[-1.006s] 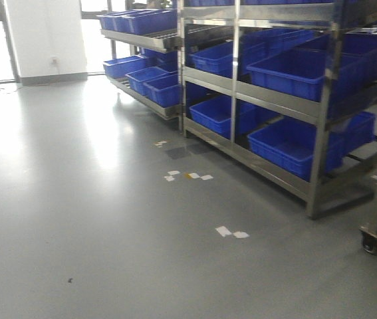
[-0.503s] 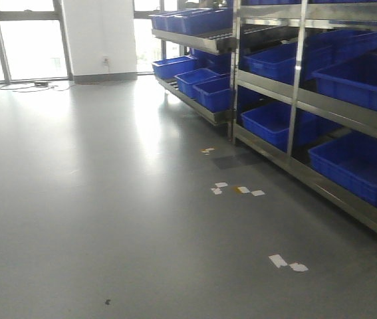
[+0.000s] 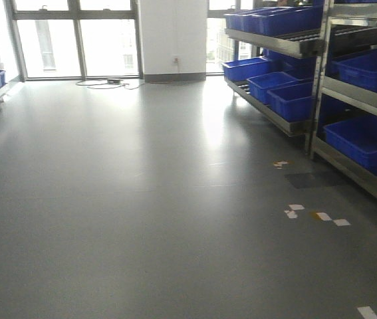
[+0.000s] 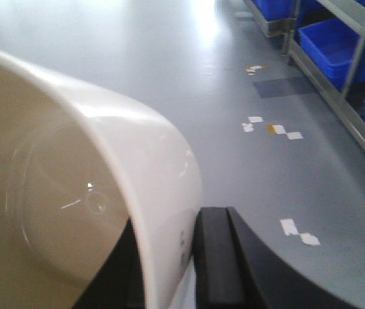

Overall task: Move white bin to right shelf second layer
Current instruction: 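Turn the base toward the windows, keeping the bin held, then drive across the room toward the windows with the bin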

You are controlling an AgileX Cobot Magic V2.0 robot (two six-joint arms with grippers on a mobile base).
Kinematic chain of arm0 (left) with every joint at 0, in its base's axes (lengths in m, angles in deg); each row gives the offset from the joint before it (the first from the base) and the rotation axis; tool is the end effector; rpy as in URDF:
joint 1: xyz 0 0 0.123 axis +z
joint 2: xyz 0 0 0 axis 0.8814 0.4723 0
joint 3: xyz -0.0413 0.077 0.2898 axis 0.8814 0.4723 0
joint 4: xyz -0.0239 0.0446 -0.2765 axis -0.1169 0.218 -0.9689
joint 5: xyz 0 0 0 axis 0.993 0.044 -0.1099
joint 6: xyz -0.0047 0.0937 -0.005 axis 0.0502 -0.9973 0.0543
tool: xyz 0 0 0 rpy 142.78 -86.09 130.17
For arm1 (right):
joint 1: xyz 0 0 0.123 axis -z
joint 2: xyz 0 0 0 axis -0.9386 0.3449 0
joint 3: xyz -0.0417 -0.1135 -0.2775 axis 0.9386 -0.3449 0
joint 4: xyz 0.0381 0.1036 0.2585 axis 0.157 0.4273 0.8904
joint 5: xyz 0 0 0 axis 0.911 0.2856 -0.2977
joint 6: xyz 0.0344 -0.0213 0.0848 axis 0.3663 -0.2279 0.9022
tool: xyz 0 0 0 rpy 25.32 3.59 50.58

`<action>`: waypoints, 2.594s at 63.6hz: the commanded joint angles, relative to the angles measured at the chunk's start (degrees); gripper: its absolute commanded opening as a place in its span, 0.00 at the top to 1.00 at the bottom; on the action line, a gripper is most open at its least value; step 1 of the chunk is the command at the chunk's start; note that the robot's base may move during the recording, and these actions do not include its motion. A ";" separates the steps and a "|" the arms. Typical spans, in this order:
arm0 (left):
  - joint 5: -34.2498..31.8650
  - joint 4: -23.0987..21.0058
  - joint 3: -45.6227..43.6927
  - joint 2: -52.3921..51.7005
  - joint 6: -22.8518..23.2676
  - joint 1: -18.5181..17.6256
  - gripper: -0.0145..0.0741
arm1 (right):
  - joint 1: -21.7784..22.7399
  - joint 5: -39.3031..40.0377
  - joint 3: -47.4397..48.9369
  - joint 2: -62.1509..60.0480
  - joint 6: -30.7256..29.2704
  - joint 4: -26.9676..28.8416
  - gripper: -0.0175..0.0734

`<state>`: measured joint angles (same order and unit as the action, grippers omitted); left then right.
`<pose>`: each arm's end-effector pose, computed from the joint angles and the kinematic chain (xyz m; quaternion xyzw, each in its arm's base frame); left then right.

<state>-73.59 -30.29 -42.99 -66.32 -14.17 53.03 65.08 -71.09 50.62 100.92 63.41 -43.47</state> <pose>0.0700 -0.0109 0.2105 0.0613 0.6754 -0.0465 0.7334 0.1088 0.0068 0.3450 0.0190 0.8098 0.0477 0.5844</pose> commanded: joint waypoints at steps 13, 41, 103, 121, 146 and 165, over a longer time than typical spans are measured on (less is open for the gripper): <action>-5.00 -0.29 1.90 -0.76 0.43 -0.15 0.74 | 0.32 6.16 1.69 0.10 -0.24 -0.31 0.75; -5.00 -0.29 1.90 -0.76 0.43 -0.15 0.74 | 0.32 6.16 1.69 0.10 -0.24 -0.31 0.75; -5.00 -0.29 1.90 -0.76 0.43 -0.15 0.74 | 0.32 6.10 1.69 0.10 -0.24 -0.31 0.75; -5.00 -0.29 1.90 -0.76 0.43 -0.15 0.74 | 0.32 6.16 1.69 0.10 -0.24 -0.31 0.75; -5.00 -0.29 1.90 -0.76 0.43 -0.15 0.74 | 0.32 6.16 1.69 0.10 -0.24 -0.31 0.75; -5.00 -0.29 1.90 -0.76 0.43 -0.15 0.74 | 0.32 6.16 1.69 0.10 -0.24 -0.31 0.75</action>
<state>-73.59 -30.29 -42.99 -66.32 -14.17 53.03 65.08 -71.09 50.62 100.92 63.41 -43.47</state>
